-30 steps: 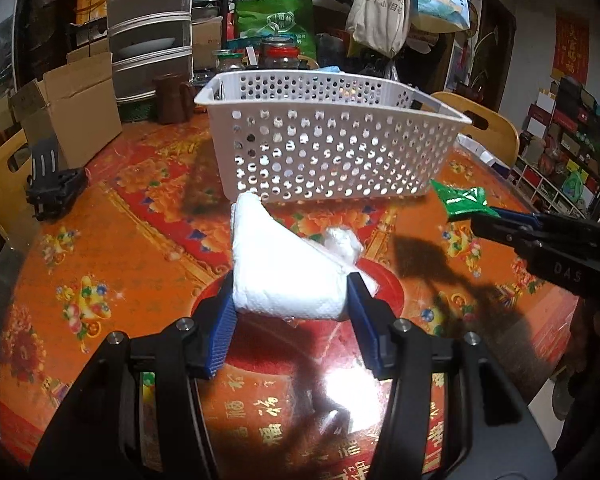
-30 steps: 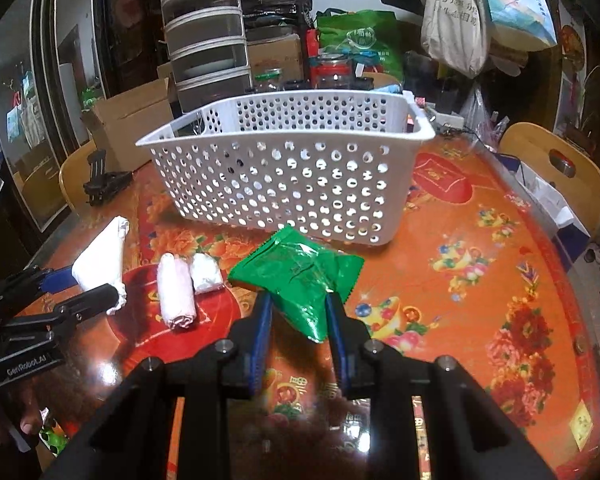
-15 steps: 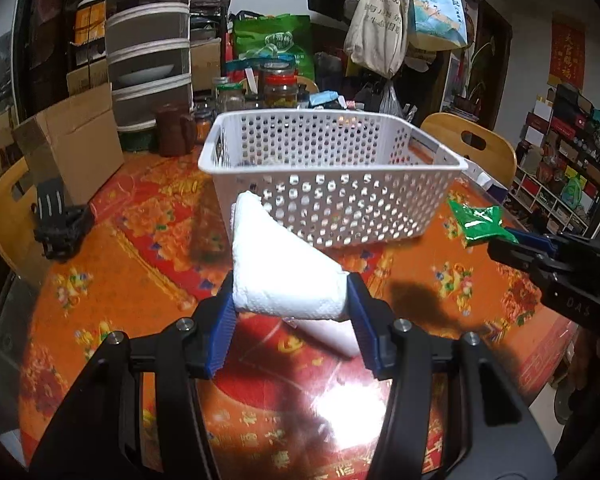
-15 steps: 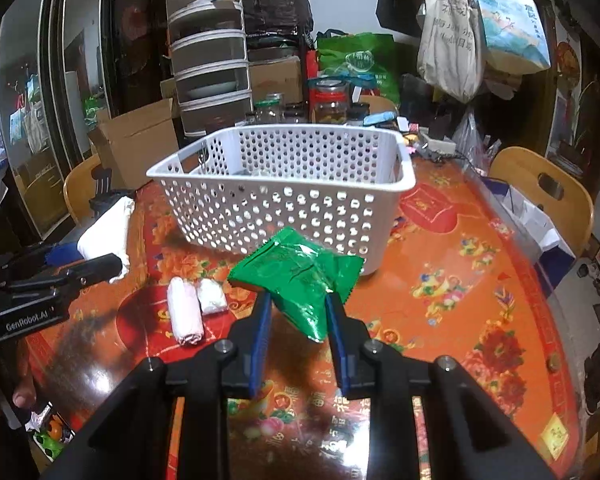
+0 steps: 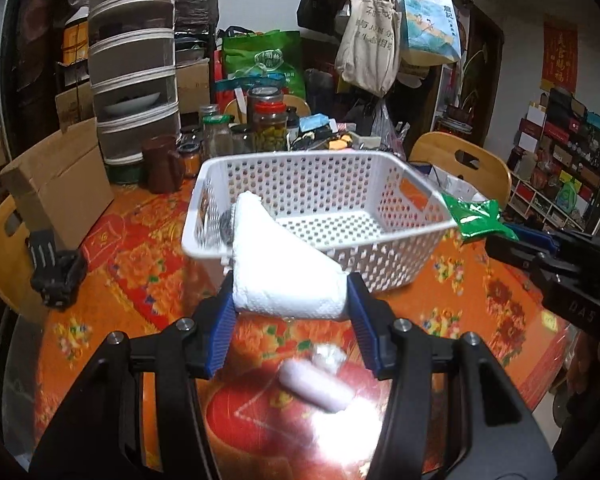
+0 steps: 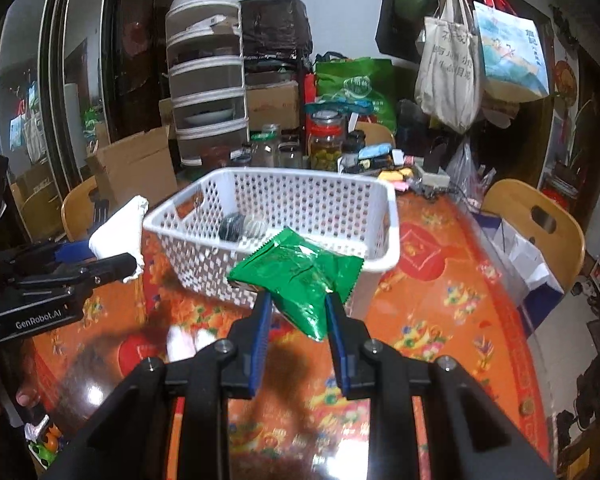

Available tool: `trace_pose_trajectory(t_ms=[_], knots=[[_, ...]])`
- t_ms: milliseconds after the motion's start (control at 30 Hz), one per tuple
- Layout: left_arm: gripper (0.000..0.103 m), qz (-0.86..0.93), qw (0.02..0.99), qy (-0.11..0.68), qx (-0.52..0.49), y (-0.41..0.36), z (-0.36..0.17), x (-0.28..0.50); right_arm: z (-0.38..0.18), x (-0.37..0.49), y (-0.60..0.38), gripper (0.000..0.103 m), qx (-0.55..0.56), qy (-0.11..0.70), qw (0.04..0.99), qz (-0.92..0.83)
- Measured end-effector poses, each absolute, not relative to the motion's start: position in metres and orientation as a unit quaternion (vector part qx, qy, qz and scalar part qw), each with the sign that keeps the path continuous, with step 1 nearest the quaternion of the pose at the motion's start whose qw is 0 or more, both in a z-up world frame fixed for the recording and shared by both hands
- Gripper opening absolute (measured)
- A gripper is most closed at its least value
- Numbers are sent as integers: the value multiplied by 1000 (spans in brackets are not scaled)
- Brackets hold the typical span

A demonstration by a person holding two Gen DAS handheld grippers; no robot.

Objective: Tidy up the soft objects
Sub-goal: 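Carry the folded towel and green packet into the basket and release both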

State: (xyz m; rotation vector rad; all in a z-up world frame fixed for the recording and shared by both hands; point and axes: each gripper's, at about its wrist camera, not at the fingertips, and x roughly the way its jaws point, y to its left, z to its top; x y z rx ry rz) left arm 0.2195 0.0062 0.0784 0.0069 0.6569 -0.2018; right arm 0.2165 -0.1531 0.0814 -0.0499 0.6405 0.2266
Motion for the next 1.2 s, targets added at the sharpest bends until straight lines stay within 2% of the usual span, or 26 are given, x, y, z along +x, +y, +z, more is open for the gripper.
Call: trace_pose_trajectory(t_ms=[200, 433, 800, 1200], knots=[[50, -102, 936, 336, -3, 0, 109, 269, 109, 260, -152, 26, -37, 319, 941, 108], [50, -98, 917, 387, 7, -13, 115, 350, 100, 326, -145, 26, -48, 368, 923, 106], [50, -106, 863, 493, 8, -26, 44, 441, 38, 406, -132, 26, -93, 447, 884, 95], [52, -101, 851, 515, -18, -13, 10, 459, 6, 434, -120, 26, -132, 477, 866, 74]])
